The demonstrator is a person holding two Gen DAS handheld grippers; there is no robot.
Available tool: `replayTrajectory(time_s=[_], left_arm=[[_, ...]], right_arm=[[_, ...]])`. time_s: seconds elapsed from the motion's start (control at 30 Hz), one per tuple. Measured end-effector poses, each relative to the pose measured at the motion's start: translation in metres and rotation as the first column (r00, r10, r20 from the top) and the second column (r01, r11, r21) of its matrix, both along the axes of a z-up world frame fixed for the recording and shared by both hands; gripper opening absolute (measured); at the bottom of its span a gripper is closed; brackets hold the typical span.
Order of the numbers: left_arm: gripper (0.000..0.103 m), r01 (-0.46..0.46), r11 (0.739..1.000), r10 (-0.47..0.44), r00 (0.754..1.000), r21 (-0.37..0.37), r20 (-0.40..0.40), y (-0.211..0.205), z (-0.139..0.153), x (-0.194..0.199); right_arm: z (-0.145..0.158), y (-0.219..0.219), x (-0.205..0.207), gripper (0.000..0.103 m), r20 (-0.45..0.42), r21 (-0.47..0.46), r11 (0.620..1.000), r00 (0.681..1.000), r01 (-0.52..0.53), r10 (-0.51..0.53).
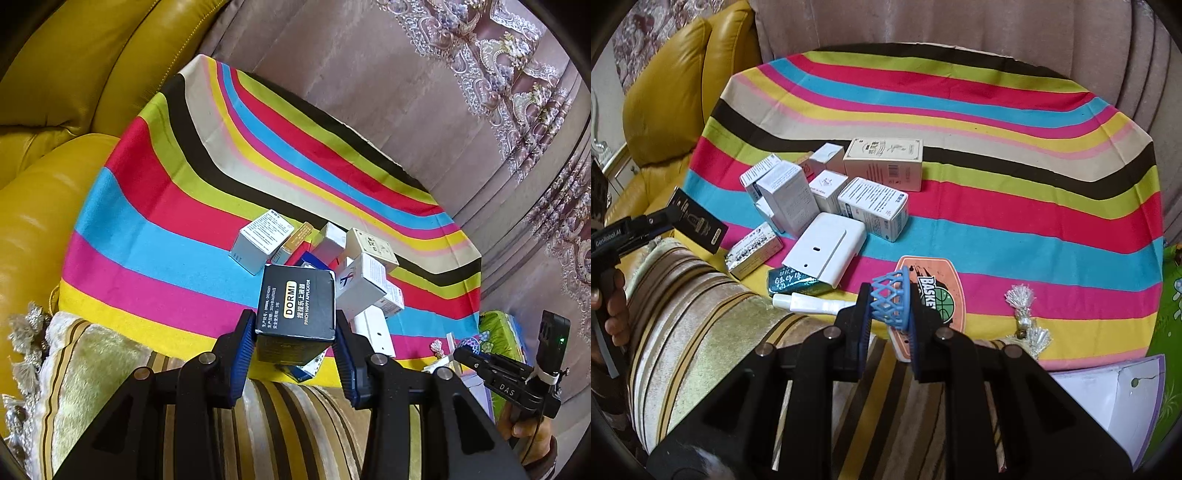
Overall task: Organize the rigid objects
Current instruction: 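Grasp the blue mesh basketball toy with the right tool while the left grasps the black DORMI box, then carry the basketball toy and black box over the purple-rimmed box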
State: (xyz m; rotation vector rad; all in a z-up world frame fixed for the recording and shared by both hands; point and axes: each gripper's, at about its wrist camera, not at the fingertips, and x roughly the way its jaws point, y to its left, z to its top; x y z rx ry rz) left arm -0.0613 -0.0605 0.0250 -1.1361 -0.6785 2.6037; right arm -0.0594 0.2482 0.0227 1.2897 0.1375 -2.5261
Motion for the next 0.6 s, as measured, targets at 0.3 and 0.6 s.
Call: replayTrajectory(time_s=[0.3,0.6], left_arm=[[0.042,-0.009,1.0,0.009,0.999,0.007,-0.041,-0.004,0.017,0.017],[0.042,0.067,0.998,-0.066,0.994,0.003,-0.09,0.03,0.044,0.028]], right_arm=[[0.008,0.017,0.007,0.021,-0.017,-0.028,0.999,0.999,0.039,-0.04],[0.013,0.063,0.022,0.021,-0.025,-0.055,0.991,0.992,0.121,-0.123]])
